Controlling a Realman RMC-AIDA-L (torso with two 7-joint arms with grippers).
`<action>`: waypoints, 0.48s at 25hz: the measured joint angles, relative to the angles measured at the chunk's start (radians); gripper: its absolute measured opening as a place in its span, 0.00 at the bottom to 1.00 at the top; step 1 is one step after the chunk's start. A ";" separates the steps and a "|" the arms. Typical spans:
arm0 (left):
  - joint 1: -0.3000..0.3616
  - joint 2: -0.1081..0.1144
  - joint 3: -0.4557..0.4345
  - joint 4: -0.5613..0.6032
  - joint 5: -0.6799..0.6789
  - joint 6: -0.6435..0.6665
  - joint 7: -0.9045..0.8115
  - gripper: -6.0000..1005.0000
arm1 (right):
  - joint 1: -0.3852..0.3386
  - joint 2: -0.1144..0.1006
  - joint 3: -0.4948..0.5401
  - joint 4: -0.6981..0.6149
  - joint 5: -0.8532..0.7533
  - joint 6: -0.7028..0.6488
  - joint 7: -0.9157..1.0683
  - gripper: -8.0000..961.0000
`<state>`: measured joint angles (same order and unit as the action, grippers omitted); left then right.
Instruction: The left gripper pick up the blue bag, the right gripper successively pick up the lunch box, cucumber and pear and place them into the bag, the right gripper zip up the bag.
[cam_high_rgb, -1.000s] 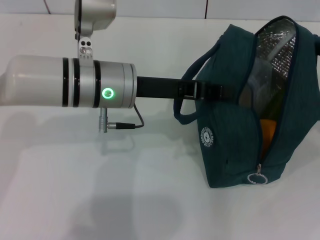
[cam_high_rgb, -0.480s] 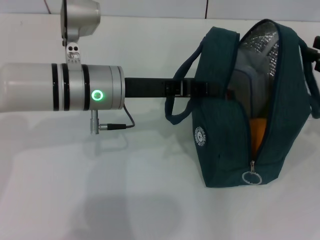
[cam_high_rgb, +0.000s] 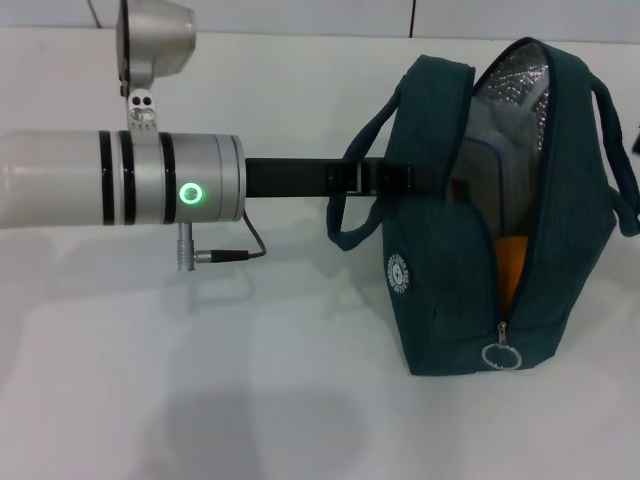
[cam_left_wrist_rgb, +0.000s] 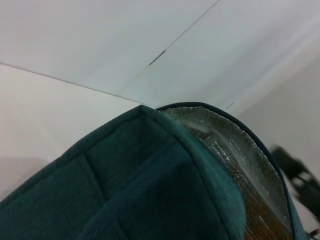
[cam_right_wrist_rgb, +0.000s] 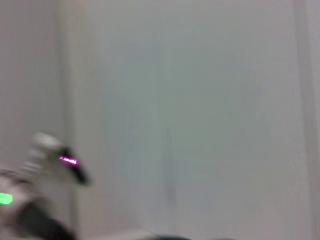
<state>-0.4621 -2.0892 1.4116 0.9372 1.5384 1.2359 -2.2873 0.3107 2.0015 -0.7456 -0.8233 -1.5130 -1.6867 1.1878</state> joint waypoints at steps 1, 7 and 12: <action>0.000 0.000 0.000 0.000 0.000 -0.001 0.000 0.05 | -0.005 0.000 0.003 0.001 -0.002 -0.044 -0.015 0.63; 0.002 0.000 0.000 0.000 0.000 -0.001 0.000 0.05 | -0.033 0.002 -0.060 0.021 -0.105 -0.235 -0.133 0.63; 0.002 0.000 0.000 0.000 0.000 -0.001 0.000 0.05 | -0.054 0.004 -0.136 0.079 -0.175 -0.244 -0.230 0.63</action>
<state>-0.4601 -2.0892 1.4112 0.9372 1.5384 1.2353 -2.2871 0.2563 2.0053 -0.8813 -0.7439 -1.6879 -1.9307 0.9581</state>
